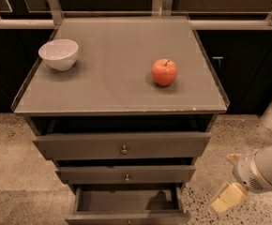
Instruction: Close bottom drawer
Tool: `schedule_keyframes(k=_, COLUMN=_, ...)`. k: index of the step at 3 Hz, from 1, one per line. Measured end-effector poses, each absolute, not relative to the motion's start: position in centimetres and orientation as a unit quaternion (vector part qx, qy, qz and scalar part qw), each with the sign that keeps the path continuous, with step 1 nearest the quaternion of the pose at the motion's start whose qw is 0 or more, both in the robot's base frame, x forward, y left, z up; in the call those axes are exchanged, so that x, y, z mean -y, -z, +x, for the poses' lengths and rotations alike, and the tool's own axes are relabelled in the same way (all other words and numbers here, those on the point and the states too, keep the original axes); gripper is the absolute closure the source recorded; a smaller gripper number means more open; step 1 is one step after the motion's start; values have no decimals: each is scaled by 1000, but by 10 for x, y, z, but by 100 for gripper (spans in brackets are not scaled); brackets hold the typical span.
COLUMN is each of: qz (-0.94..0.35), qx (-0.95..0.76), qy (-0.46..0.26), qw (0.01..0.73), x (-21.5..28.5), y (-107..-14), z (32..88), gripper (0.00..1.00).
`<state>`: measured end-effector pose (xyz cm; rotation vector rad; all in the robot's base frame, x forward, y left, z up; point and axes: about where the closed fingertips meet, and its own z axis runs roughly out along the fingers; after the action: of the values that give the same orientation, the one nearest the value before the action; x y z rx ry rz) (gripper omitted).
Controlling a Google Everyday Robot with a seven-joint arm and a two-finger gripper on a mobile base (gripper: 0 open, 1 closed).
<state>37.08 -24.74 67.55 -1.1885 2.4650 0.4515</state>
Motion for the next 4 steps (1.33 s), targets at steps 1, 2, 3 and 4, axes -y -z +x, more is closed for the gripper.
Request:
schedule_keyframes(k=1, qz=-380, qx=-889, qy=-172, qw=186, x=260, y=-655, z=364, gripper=0)
schedule_keyframes(k=2, qz=-335, qx=-901, qy=-193, qw=198, x=267, y=-614, z=365, gripper=0)
schedule_keyframes(k=3, qz=-297, qx=-908, qy=-218, qw=200, x=266, y=-563, z=367, gripper=0)
schedule_keyframes(k=4, qz=-299, qx=-907, qy=-221, qw=197, x=264, y=-560, z=366, gripper=18)
